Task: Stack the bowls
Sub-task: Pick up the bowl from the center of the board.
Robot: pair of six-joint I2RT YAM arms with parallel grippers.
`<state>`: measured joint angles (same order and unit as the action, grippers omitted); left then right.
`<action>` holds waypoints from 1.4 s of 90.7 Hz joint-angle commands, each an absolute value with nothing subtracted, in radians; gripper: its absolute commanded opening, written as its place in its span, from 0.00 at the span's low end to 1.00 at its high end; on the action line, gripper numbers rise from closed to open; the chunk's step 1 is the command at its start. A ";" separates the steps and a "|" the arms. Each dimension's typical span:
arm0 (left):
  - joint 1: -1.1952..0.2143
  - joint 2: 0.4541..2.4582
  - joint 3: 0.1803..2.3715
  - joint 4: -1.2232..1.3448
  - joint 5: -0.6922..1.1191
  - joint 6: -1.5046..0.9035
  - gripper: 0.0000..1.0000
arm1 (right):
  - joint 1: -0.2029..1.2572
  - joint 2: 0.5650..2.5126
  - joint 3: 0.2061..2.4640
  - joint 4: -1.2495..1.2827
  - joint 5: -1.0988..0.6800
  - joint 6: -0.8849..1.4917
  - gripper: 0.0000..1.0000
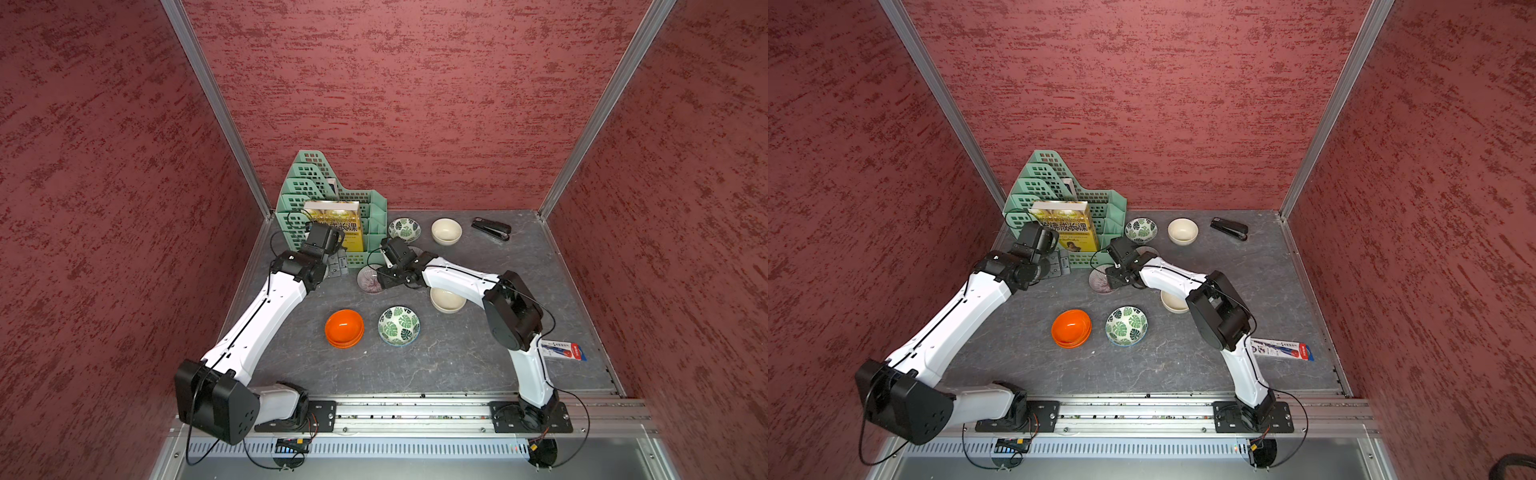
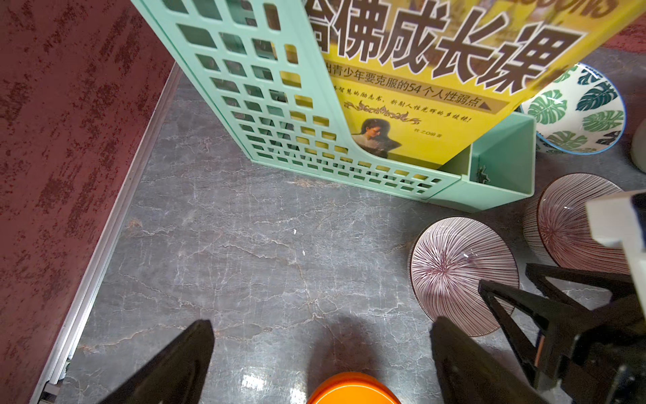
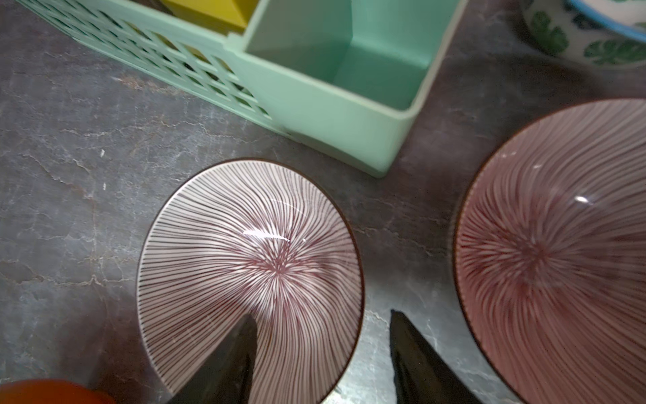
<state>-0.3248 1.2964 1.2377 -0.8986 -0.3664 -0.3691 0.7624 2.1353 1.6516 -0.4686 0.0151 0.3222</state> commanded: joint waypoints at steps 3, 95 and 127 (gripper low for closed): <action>-0.327 1.274 1.236 -0.896 -0.356 -0.364 1.00 | 0.765 2.169 1.697 -0.494 0.061 0.342 0.61; -0.327 1.256 1.212 -0.873 -0.324 -0.373 1.00 | 0.672 1.990 1.672 -0.431 -0.046 0.391 0.00; -0.342 1.272 1.217 -0.861 -0.303 -0.374 0.99 | 0.479 1.894 1.595 -0.436 -0.111 0.384 0.00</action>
<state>-0.3317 1.2751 1.2232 -0.8944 -0.3141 -0.3691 0.5182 1.8935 1.6123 -0.4671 -0.0719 0.3752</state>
